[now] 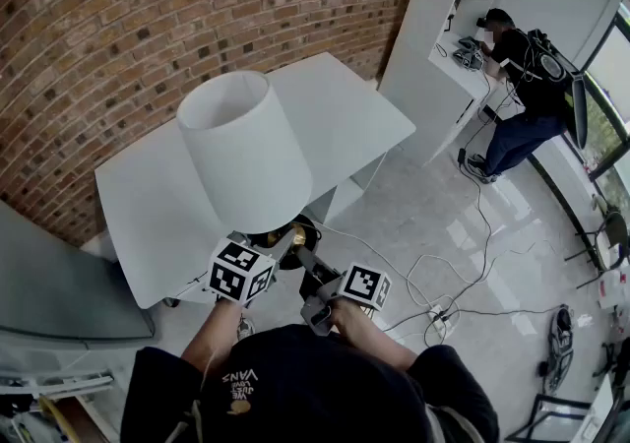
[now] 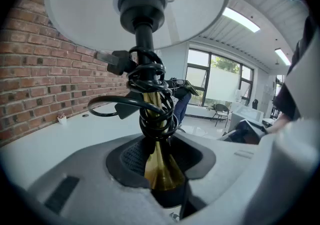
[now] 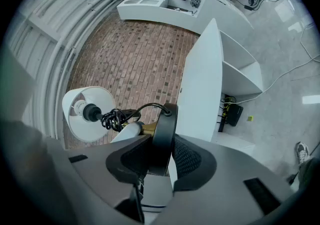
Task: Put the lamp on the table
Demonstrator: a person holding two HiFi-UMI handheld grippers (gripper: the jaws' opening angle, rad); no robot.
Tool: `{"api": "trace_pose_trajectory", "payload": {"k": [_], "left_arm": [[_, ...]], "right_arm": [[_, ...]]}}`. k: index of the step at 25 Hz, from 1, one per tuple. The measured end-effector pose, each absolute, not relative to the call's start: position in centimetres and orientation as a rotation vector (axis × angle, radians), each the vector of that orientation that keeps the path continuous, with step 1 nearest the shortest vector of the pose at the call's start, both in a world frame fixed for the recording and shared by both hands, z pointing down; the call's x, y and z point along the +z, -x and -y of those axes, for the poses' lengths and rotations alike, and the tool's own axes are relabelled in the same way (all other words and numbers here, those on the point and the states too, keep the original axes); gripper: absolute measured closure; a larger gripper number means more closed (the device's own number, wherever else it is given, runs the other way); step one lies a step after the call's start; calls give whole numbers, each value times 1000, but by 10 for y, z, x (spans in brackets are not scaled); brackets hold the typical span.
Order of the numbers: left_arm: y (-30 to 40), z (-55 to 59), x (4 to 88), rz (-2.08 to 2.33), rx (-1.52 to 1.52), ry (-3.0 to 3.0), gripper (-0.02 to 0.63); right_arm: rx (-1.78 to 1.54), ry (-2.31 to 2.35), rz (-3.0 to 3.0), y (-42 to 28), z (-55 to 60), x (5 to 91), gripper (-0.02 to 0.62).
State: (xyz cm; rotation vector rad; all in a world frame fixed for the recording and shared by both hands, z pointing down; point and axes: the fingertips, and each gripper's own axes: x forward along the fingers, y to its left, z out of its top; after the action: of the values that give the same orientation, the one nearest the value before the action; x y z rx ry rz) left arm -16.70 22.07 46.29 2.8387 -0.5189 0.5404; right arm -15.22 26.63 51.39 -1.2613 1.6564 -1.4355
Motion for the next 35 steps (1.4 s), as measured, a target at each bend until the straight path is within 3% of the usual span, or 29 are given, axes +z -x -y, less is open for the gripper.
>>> {"api": "trace_pose_trajectory", "payload": {"k": [18, 35], "left_arm": [[111, -212, 495, 581, 649, -2771, 472], [32, -36, 478, 492, 597, -2850, 476]], "right_arm": [[-1581, 1143, -1477, 98, -260, 550, 468], [-1463, 1245, -1536, 20, -82, 534, 471]]}}
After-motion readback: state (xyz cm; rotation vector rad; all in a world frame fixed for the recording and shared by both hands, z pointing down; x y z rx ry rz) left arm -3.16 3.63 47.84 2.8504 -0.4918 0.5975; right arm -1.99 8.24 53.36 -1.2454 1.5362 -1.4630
